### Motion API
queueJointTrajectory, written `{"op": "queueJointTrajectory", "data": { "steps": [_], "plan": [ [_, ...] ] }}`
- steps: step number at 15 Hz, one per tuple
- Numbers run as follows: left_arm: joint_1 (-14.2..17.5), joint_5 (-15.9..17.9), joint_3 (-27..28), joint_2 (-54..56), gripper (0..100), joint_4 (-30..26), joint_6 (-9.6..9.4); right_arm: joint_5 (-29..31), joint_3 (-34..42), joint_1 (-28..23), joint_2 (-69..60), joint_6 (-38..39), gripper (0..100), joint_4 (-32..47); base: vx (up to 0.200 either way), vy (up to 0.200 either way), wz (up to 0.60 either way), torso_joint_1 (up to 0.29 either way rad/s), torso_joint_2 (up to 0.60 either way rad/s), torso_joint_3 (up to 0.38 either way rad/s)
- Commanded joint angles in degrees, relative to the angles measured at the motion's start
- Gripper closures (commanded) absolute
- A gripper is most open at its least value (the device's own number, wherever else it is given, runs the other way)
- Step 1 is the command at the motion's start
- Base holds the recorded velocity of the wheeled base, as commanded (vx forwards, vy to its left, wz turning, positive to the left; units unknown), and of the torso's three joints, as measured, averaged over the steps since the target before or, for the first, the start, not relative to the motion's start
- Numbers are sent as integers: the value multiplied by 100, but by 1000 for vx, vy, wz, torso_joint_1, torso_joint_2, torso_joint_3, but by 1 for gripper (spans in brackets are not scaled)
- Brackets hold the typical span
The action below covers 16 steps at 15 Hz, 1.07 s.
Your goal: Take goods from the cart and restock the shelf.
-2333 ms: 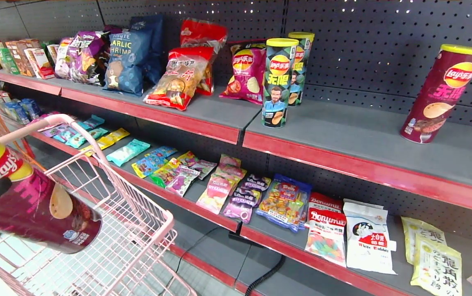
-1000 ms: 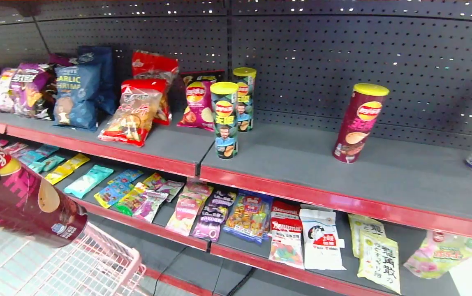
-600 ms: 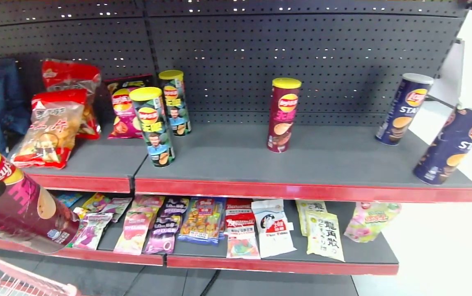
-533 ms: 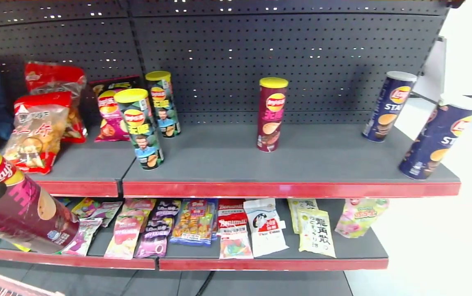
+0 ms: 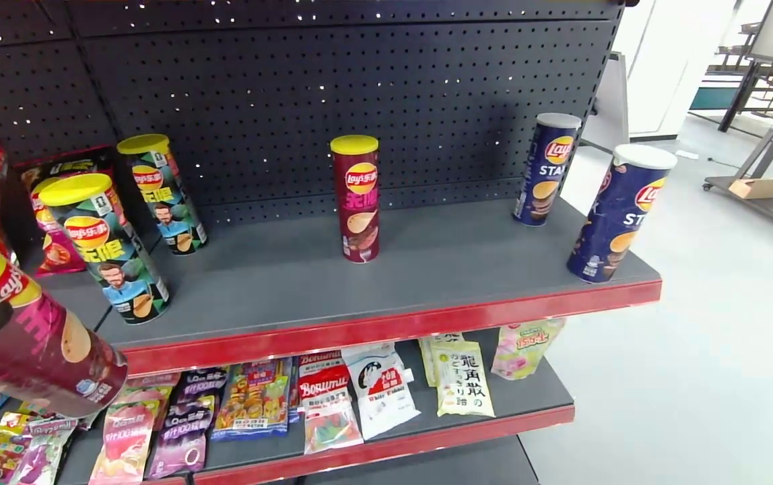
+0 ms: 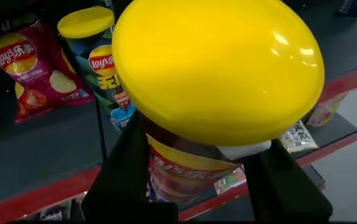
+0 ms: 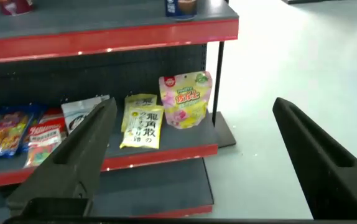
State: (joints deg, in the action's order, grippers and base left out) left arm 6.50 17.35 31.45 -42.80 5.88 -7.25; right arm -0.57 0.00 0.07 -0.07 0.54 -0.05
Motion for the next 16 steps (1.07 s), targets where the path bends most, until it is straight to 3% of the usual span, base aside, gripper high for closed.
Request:
{"op": "queueJointTrajectory", "data": {
  "steps": [1,5,8,11,12,14,15,16],
  "plan": [
    [1,14,1,17,100,1,-4,-4,0,1,7,-1,0,-4,0,0,0,0,0,0],
    [1,14,-60,211,100,1,-4,-13,0,1,7,-18,0,-4,0,0,0,0,0,0],
    [1,14,-561,1002,100,-25,-39,-171,-62,37,95,-309,0,-21,0,0,0,0,0,0],
    [-8,58,-860,1775,100,-236,-39,-910,-1916,195,2451,-203,0,-30,0,0,0,0,0,0],
    [-35,102,-851,1960,100,-359,-39,-1402,-2294,529,3066,-502,0,-39,0,0,0,0,0,0],
    [-52,155,-842,2083,100,-447,-39,-1507,-2689,995,4200,-704,0,-285,0,0,0,0,0,0],
    [-52,155,-842,2100,100,-447,-39,-1507,-2927,1399,4929,-686,0,-874,0,0,0,0,0,0],
    [-52,120,-834,2074,100,-447,-48,-1463,-3243,1900,5966,-686,0,-1946,0,0,0,0,0,0]
  ]
}}
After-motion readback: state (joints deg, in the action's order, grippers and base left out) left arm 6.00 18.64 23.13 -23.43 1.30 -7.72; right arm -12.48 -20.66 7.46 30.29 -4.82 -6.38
